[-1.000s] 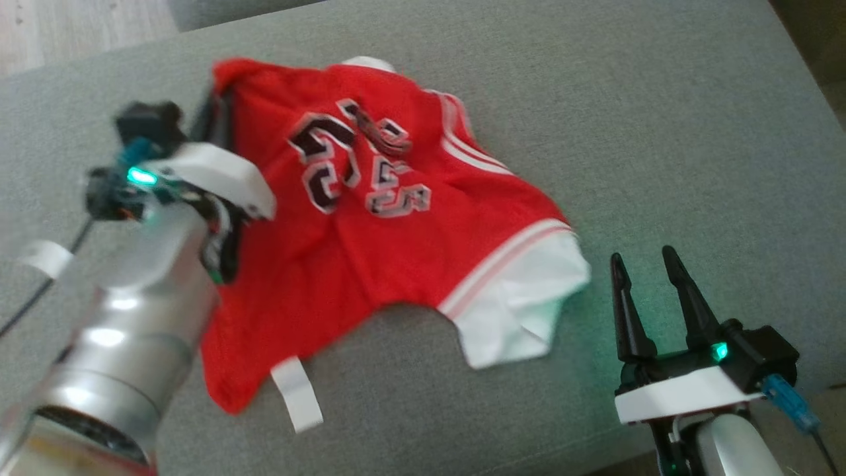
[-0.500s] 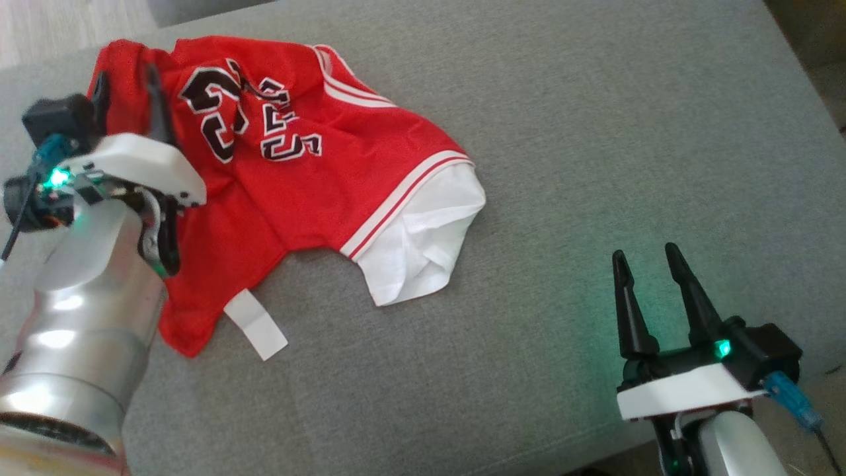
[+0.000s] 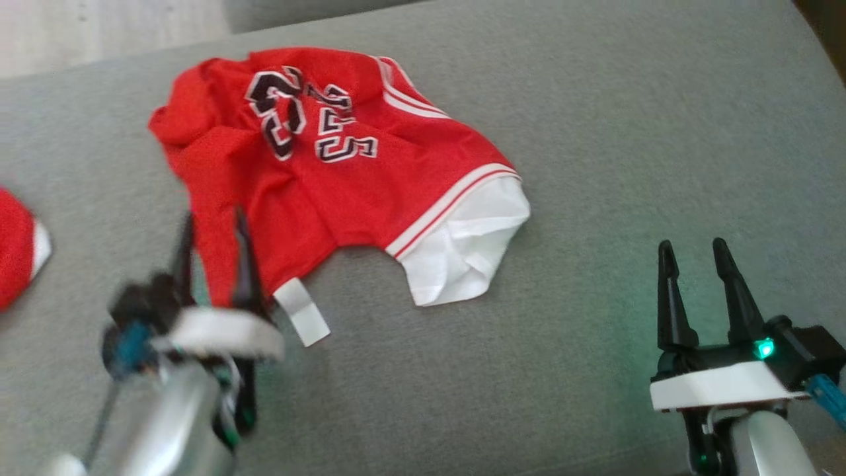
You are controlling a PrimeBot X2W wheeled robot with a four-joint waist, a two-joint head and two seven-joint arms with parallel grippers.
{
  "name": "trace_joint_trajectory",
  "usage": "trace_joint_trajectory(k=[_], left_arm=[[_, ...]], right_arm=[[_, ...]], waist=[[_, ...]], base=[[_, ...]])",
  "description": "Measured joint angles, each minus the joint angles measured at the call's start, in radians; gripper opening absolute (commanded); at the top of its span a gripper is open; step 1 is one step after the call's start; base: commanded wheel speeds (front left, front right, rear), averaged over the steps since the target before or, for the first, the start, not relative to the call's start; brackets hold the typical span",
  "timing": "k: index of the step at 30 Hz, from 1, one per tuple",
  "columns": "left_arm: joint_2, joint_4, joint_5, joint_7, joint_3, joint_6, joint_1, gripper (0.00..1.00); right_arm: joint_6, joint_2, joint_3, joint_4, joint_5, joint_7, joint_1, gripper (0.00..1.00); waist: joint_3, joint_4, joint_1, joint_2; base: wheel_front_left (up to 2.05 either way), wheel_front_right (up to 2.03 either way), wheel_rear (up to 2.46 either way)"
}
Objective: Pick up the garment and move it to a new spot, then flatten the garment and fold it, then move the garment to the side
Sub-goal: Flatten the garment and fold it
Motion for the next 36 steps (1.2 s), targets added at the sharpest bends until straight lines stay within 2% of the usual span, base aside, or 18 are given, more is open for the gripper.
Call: trace_joint_trajectory(k=[6,9,15,18,22,28,36], left_arm=[[-0.039,-0.153,0.091,0.000,-0.019,-0.004,0.186,1.00],[-0.044,-0.179,0.126,0.000,-0.053,-0.031,0.223,1.00],[-0.091,-0.153,0.155,0.018,-0.166,-0.107,0.186,1.00],[-0.108,-0.117,0.158,0.066,-0.225,-0.154,0.113,1.00],[-0.137,-0.063,0.139,0.123,-0.286,-0.188,0.008,1.00],[-0.150,0.025,0.053,0.184,-0.316,-0.196,-0.070,1.00],[-0.153,0.142,0.033,0.218,-0.335,-0.177,-0.139,1.00]], right_arm=[[0.000,0.000,-0.016,-0.001,-0.007,0.000,0.005,1.00],[0.000,0.000,-0.019,-0.001,-0.011,0.000,0.005,1.00],[0.000,0.000,0.005,0.001,-0.012,0.000,0.004,1.00],[0.000,0.000,0.017,0.000,-0.012,0.000,0.002,1.00],[0.000,0.000,0.028,-0.004,-0.008,0.000,-0.003,1.00],[0.000,0.000,0.036,-0.006,0.015,0.000,-0.020,1.00],[0.000,0.000,0.038,-0.006,0.027,0.000,-0.019,1.00]], waist=[[-0.028,0.053,0.0000,0.0000],[-0.038,0.070,0.0000,0.0000],[-0.030,0.067,0.0001,0.0000],[-0.018,0.049,0.0002,0.0000],[-0.002,0.011,0.0002,0.0000],[0.022,-0.055,0.0002,0.0000],[0.043,-0.111,0.0002,0.0000]], base=[[0.00,0.00,0.00],[0.00,0.00,0.00],[0.00,0.00,0.00],[0.00,0.00,0.00],[0.00,0.00,0.00],[0.00,0.00,0.00],[0.00,0.00,0.00]])
